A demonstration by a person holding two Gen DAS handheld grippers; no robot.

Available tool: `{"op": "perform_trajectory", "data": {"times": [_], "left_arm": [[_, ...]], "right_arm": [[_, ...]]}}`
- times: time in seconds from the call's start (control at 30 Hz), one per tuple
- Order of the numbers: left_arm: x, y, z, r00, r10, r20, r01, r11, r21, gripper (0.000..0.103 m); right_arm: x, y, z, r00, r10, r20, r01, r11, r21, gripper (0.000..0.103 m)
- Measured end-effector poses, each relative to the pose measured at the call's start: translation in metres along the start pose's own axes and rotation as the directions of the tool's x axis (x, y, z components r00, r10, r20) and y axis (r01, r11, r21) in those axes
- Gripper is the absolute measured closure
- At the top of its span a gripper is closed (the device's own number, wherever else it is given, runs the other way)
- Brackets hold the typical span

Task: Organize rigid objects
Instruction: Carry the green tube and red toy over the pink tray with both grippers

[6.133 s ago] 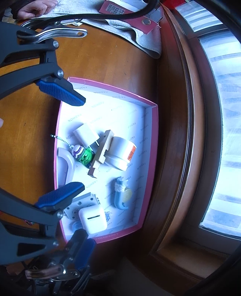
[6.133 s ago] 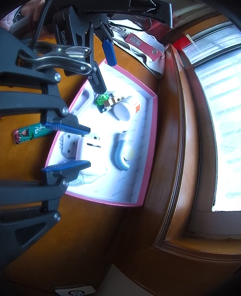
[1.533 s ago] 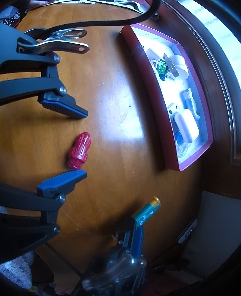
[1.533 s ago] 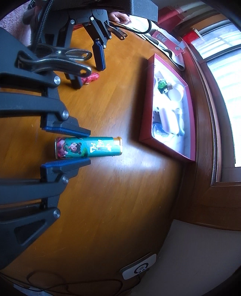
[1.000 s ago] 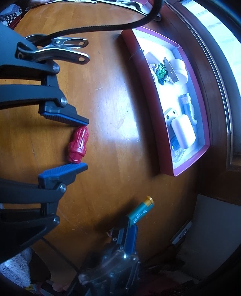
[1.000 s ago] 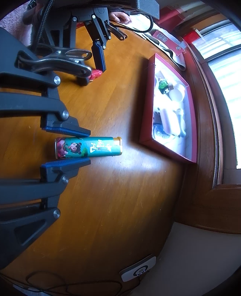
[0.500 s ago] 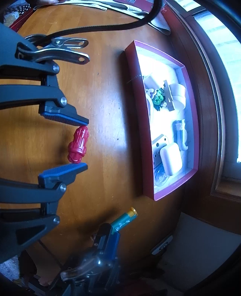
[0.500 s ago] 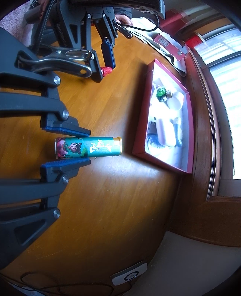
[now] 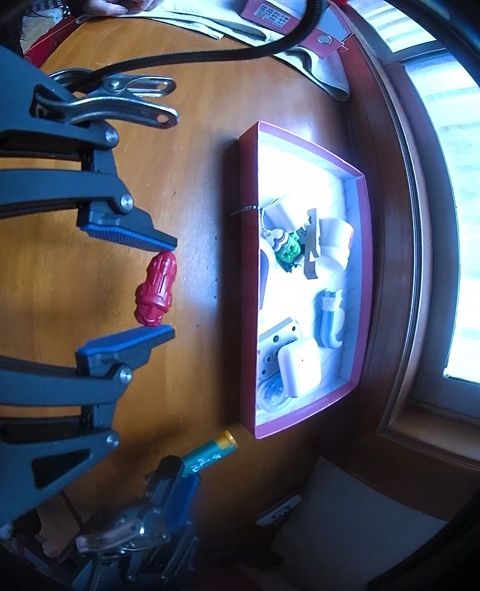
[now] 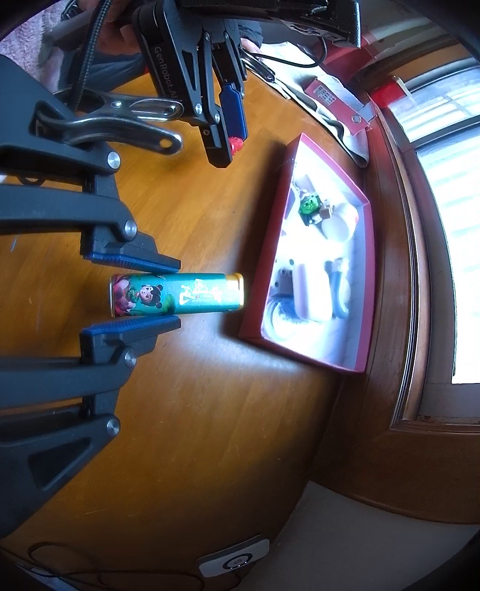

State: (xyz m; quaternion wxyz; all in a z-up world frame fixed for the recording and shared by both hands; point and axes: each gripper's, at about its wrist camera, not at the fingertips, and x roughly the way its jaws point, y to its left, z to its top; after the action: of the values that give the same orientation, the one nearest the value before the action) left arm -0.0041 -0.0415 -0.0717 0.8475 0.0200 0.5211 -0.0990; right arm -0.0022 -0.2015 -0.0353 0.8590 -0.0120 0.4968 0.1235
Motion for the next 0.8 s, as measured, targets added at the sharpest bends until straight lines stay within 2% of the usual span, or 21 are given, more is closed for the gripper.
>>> {"op": "perform_trajectory", "data": {"times": [0.5, 0.8], "left_arm": [[-0.003, 0.021, 0.039, 0.999, 0.032, 0.035, -0.030, 0.999, -0.044, 0.060], [0.007, 0.030, 0.061, 0.999, 0.039, 0.034, -0.037, 0.997, -0.067, 0.060]], "right_arm": [[0.000, 0.021, 0.040, 0.999, 0.011, 0.042, -0.008, 0.998, -0.065, 0.079], [0.014, 0.023, 0.066, 0.999, 0.022, 0.043, -0.019, 0.998, -0.057, 0.079]]}}
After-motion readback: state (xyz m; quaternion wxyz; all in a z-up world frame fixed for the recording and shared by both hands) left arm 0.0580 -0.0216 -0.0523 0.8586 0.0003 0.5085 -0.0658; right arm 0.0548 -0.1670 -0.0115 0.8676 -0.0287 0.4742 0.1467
